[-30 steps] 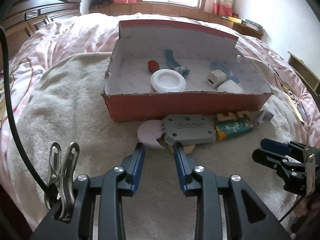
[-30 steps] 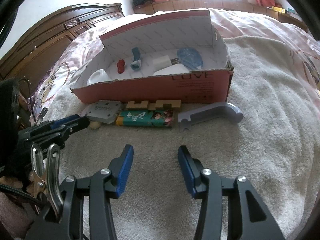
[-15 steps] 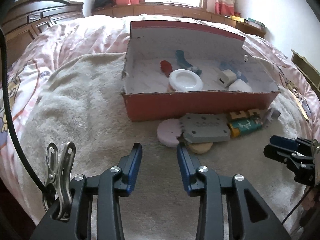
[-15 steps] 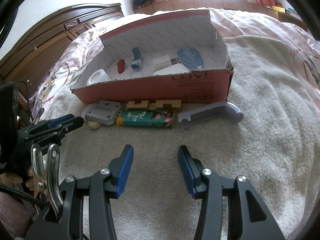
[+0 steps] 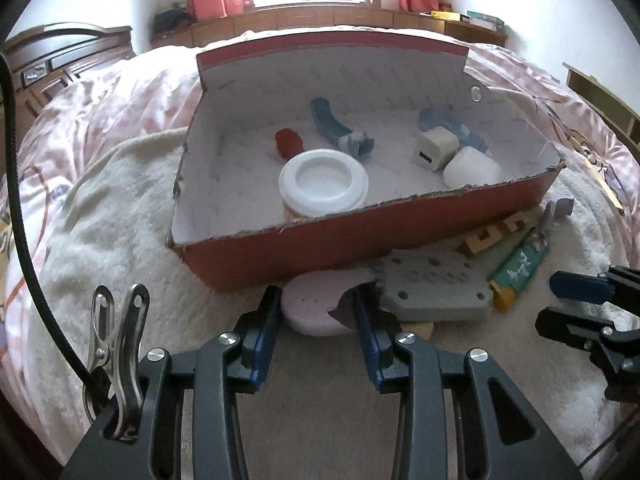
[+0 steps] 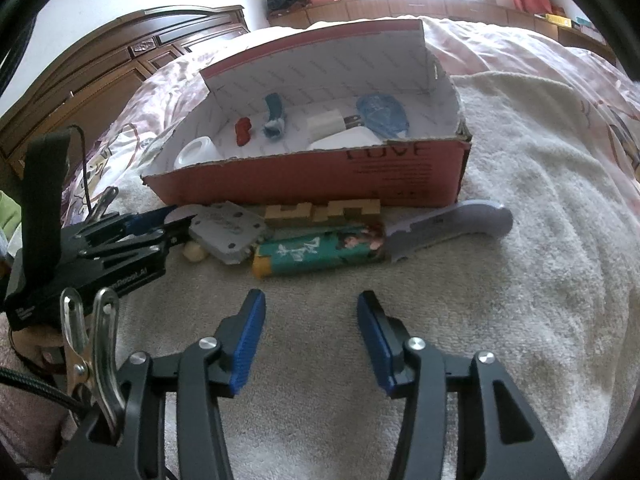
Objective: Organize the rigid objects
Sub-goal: 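Move both grippers back toward the white curved piece and green tube, then grasp the white curved piece with the left gripper while the right gripper grasps the green tube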
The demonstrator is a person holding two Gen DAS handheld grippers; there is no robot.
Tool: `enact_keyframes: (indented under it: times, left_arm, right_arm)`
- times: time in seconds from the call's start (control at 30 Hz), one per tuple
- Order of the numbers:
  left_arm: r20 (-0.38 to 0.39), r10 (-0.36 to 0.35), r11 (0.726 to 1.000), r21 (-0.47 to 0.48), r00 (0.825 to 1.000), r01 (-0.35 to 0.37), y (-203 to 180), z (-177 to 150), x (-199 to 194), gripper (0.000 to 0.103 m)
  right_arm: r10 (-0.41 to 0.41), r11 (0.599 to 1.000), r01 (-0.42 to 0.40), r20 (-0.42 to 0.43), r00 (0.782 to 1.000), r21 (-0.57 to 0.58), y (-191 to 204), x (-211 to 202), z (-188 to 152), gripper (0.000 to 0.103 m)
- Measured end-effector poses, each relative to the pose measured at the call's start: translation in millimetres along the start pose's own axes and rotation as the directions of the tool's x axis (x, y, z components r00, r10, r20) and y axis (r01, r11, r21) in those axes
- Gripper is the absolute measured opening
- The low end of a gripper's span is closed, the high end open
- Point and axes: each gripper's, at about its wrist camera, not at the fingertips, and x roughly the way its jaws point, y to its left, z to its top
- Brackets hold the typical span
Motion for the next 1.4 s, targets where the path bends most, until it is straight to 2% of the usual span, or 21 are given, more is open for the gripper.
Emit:
enact_keyframes:
  times: [0.23,0.57,0.83,0.87,0.9,1.0,1.13,1.33,1.4]
  left_arm:
    - [0.022,0.016,0.999,-0.052,1.0,-0.015,9,-7,-13,0.034]
    - [0.025,0.082,0.991,-0.103,0.996,-0.079,19,-35,-44,0.034]
    - [0.097,0.137,0.975,-0.186,0.986,-0.117,34,-34,-67,0.034]
    - [0.094,0.134,0.975,-0.189,0.987,-0.114,35,-34,-66,0.034]
    - [0.087,0.131,0.975,-0.19,0.988,-0.113,36,-36,-64,0.034]
    - [0.054,0.113,0.975,-0.199,0.992,-0.1,37,-40,-54,0.034]
    - [0.038,0.087,0.976,-0.205,0.996,-0.077,36,-44,-48,0.034]
    - [0.032,0.065,0.976,-0.209,0.997,-0.057,36,-47,-44,0.034]
    - [0.03,0.061,0.976,-0.21,0.998,-0.054,36,-47,-43,0.034]
  right_arm:
    - [-0.001,1.0,0.001,0.0,1.0,0.001,0,0,0,0.051]
    - [-0.004,1.0,0.004,-0.002,1.0,0.0,1,-1,-1,0.051]
    - [-0.027,1.0,0.027,0.004,1.0,0.007,-2,-8,-1,0.051]
    - [-0.029,1.0,0.029,0.007,1.0,0.008,-3,-8,0,0.054]
    - [-0.033,0.999,0.033,0.007,0.999,0.011,-4,-8,0,0.062]
    - [-0.031,0.999,0.031,0.008,0.999,0.014,-4,-6,3,0.076]
    - [-0.056,0.998,0.056,0.003,0.998,-0.019,3,3,9,0.083]
    - [-0.073,0.993,0.073,0.003,0.997,-0.095,18,18,19,0.086]
    - [-0.063,0.993,0.062,-0.012,0.998,-0.102,20,23,22,0.096]
